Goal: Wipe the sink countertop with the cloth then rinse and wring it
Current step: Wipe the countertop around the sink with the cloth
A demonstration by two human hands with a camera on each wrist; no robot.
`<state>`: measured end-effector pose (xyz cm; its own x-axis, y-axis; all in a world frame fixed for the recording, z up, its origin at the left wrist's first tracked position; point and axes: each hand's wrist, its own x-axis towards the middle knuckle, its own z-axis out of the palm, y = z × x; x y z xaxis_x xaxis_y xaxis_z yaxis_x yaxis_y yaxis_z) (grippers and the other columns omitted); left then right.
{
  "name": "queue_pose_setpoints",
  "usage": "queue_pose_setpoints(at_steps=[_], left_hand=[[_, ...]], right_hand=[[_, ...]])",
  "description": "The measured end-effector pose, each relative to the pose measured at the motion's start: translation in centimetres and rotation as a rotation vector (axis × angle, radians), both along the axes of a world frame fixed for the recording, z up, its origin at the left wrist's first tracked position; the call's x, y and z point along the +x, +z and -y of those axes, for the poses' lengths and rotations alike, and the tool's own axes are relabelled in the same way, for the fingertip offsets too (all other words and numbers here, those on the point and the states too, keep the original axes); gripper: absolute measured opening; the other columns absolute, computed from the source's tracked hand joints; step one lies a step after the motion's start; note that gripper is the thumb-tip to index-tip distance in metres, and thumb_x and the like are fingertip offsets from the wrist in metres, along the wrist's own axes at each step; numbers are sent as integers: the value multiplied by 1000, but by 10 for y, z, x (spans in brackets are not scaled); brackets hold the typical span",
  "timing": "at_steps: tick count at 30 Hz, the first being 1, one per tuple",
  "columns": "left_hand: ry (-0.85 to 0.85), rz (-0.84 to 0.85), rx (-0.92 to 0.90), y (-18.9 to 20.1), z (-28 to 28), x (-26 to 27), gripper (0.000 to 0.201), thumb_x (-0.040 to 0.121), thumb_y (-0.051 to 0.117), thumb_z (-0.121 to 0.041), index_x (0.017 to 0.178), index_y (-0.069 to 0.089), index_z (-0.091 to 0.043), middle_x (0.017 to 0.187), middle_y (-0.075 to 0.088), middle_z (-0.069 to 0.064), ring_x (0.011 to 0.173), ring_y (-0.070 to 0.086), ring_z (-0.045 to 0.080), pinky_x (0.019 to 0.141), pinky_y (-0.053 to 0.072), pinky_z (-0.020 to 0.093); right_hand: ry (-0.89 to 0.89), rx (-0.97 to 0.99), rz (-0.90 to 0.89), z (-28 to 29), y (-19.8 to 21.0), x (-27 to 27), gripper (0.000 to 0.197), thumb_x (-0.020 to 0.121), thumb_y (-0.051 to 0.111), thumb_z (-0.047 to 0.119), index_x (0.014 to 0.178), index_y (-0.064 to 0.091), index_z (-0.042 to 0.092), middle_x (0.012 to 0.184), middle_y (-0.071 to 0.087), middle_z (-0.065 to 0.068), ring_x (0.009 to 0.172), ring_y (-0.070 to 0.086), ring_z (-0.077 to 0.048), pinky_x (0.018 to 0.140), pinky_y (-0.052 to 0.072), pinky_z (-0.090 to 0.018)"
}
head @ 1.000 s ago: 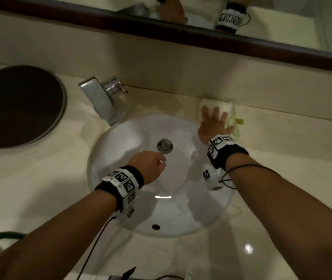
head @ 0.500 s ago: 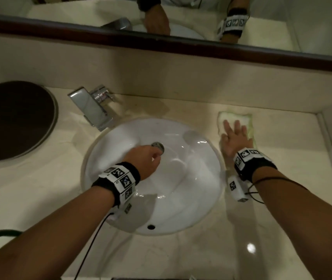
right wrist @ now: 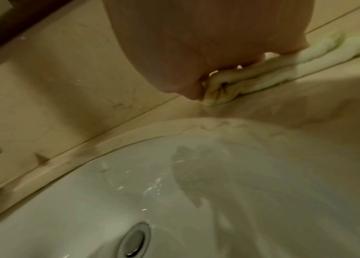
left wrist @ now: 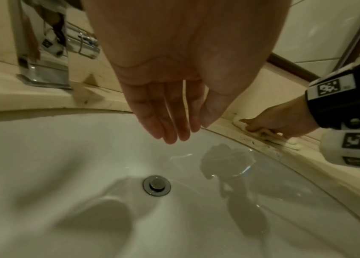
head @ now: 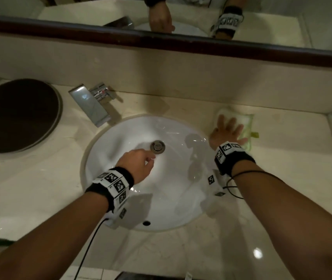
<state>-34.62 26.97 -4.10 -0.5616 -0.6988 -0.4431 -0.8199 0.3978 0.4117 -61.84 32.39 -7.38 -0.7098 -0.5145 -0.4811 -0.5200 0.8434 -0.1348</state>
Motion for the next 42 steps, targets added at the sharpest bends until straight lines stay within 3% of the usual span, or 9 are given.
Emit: queue_pose_setpoints(at_steps=[4,7,12,19,23,30,37,42], left_hand=[[68,-1,-14,6,-3,9,27,95,50,-31,118,65,-29,111,68,-9,98,64,14,93,46,29],[83,24,-35,10,-2,13,27,95,50,-31,118,64,-29,112,67,-9,99,63,15,90,44,26],[144,48,-26,11,4,20,28,95,51,-33,121,62,-31,111,67,-9,100,62,16,92,46,28],[147,39,-65,4,32,42,31,93,54,-30,122,63,-26,122,62,-1,108,60,21,95,46,32],[120,23,-104,0,59,71,33,92,56,-28,124,63,-23,132,56,2,119,54,23,101,42,32],[137,-39,-180,-8,96,139,40,91,54,-25,131,56,-24,140,47,-3,129,43,17,107,37,30],[116,48,-127,-8,121,176,60,96,48,-26,151,26,-27,159,20,-3,144,23,20,115,22,32],[-131,218,-85,-18,126,181,58,96,38,-26,151,20,-22,159,13,7,143,18,33,112,32,46]], right_hand=[[248,11,54,32,-1,35,73,98,35,26,152,-14,36,160,-25,-6,145,-22,-38,114,-7,-64],[485,-10,78,47,-1,54,75,96,34,19,152,-11,38,161,-22,-3,146,-21,-36,113,-9,-64],[572,-91,24,34,-6,44,71,95,34,19,152,-2,40,163,-13,1,149,-13,-30,117,-1,-58],[410,-89,-13,21,-7,25,55,102,22,35,152,1,40,163,-11,-1,150,-10,-26,119,2,-53],[327,-21,-61,33,-10,40,56,102,21,35,153,-4,38,163,-14,-2,149,-11,-27,118,1,-57],[138,14,-9,79,-5,81,57,101,20,41,154,-1,37,163,-13,0,149,-12,-31,115,-2,-62],[256,-12,38,153,-3,166,58,101,23,42,154,-2,36,163,-15,-1,148,-14,-34,113,-1,-66],[520,3,-6,176,-7,225,73,98,36,44,153,-10,35,161,-21,-4,146,-18,-37,113,-1,-68]])
